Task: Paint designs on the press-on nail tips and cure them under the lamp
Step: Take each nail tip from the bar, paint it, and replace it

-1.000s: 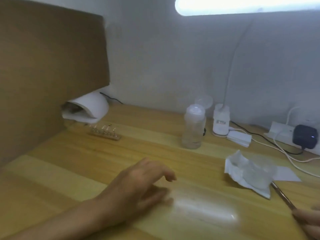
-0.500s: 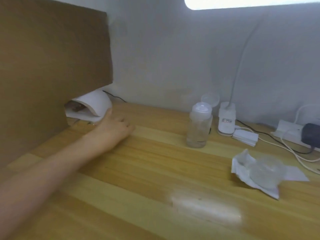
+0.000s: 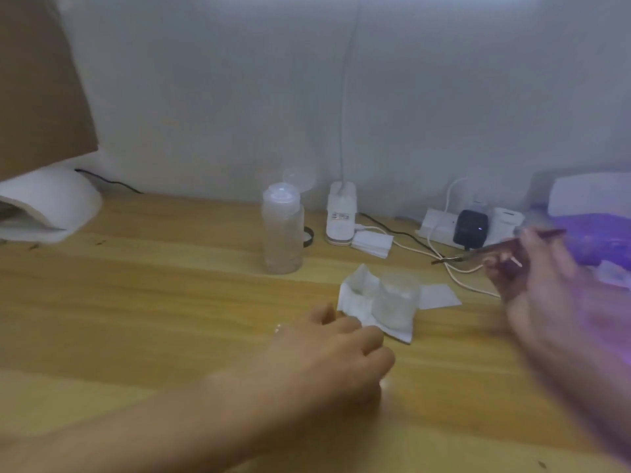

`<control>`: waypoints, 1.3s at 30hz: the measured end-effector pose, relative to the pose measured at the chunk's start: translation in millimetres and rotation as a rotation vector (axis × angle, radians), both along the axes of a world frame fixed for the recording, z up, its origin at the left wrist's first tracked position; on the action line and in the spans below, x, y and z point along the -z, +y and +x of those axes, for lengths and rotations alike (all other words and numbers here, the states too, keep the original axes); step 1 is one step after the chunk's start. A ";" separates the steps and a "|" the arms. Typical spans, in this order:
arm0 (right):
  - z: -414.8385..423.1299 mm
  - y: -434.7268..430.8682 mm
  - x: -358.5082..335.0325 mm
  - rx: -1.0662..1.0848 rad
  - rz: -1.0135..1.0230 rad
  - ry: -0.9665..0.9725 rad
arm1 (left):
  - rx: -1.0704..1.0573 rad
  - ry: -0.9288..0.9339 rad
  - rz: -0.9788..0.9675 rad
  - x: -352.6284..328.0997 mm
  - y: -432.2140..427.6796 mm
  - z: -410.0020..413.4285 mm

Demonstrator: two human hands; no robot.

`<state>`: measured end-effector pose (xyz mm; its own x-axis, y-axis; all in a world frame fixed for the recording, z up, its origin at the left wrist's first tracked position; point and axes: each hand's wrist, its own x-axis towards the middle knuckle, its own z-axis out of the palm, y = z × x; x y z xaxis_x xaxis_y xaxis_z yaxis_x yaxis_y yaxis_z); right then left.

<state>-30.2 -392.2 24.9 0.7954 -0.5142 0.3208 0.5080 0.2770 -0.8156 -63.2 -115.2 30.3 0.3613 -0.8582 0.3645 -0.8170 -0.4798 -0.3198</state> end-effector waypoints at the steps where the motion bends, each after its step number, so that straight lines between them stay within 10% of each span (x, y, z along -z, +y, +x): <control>1: 2.5 2.9 3.1 -0.056 0.047 0.053 | -0.003 0.059 0.038 1.3 -16.4 -3.8; 24: 1.2 -1.7 5.3 -0.210 0.147 0.216 | -0.088 0.861 -0.451 22.2 14.2 17.6; 39: -9.2 15.6 2.9 -0.091 -0.303 0.016 | 0.005 1.121 -0.634 21.7 4.5 17.8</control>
<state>-39.4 -376.6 22.0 0.8399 -0.3235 0.4357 0.4789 0.0642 -0.8755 -45.5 -110.7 8.6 0.7308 -0.6502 0.2079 -0.4922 -0.2909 0.8204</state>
